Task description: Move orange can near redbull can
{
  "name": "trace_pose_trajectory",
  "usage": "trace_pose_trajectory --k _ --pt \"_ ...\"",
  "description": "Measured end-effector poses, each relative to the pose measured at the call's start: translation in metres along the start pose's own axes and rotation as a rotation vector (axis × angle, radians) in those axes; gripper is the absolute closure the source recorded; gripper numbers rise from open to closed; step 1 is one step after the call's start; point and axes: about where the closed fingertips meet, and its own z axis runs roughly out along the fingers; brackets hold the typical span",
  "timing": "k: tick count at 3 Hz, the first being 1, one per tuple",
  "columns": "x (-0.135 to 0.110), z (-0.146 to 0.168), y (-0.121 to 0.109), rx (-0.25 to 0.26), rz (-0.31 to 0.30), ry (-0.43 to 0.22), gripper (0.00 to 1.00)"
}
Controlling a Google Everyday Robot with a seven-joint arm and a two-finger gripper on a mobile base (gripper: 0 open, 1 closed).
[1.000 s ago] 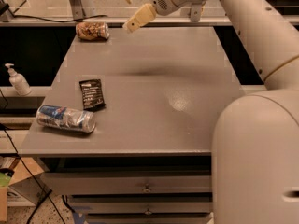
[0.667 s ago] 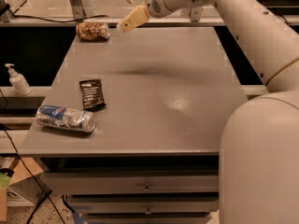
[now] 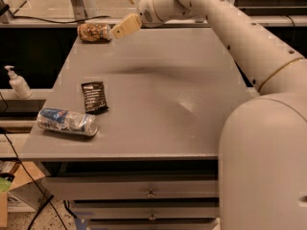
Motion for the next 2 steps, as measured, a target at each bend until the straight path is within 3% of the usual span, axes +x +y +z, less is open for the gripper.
trace_pose_trajectory --k 2 --pt "0.014 0.032 0.005 -0.009 0.063 -0.018 0.0"
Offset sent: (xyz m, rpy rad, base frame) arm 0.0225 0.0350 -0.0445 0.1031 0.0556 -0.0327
